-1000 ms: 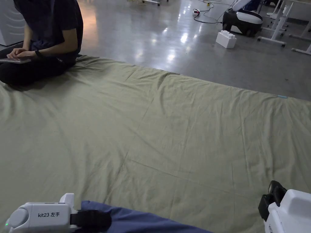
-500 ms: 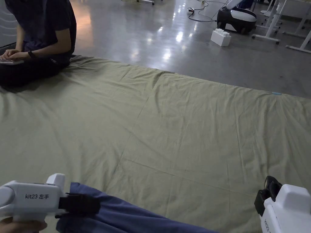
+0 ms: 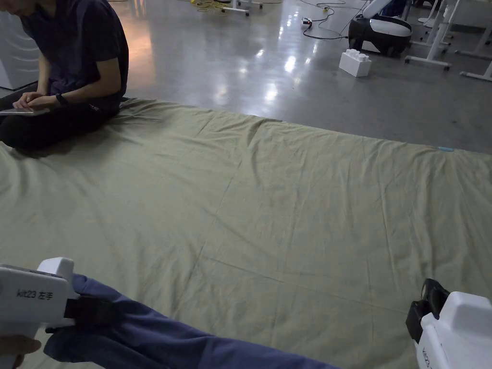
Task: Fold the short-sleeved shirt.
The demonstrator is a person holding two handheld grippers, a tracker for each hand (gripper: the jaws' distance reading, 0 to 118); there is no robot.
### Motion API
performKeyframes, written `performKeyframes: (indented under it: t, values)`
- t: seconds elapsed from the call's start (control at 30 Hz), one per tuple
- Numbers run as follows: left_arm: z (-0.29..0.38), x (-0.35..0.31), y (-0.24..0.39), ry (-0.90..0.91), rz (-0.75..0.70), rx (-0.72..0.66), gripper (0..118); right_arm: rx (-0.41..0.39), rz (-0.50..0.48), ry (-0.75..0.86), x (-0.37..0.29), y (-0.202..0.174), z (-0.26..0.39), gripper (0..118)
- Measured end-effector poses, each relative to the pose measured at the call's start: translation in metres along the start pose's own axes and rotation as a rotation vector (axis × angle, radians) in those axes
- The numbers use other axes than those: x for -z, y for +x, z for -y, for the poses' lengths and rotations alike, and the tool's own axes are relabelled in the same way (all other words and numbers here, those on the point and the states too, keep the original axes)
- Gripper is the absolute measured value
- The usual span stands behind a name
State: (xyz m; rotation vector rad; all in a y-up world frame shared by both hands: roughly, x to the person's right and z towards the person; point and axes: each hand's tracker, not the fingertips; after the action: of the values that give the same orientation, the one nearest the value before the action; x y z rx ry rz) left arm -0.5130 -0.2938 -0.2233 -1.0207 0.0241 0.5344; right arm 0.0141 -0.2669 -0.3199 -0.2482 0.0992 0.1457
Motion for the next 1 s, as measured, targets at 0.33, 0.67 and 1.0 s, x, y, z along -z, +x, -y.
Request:
performKeyframes:
  t: [0.33,0.67,1.0]
  values:
    - [0.023,0.015,0.101,-0.02,0.239,0.014,12,0.015,-0.004,-0.004,-0.004,0.003,0.005,1]
    - [0.056,0.119,0.177,-0.175,0.079,0.09,12,0.045,0.027,-0.022,-0.013,0.024,0.015,1]
    - [0.075,0.161,0.2,-0.208,-0.046,0.109,12,0.09,0.079,-0.072,-0.018,0.045,0.028,1]
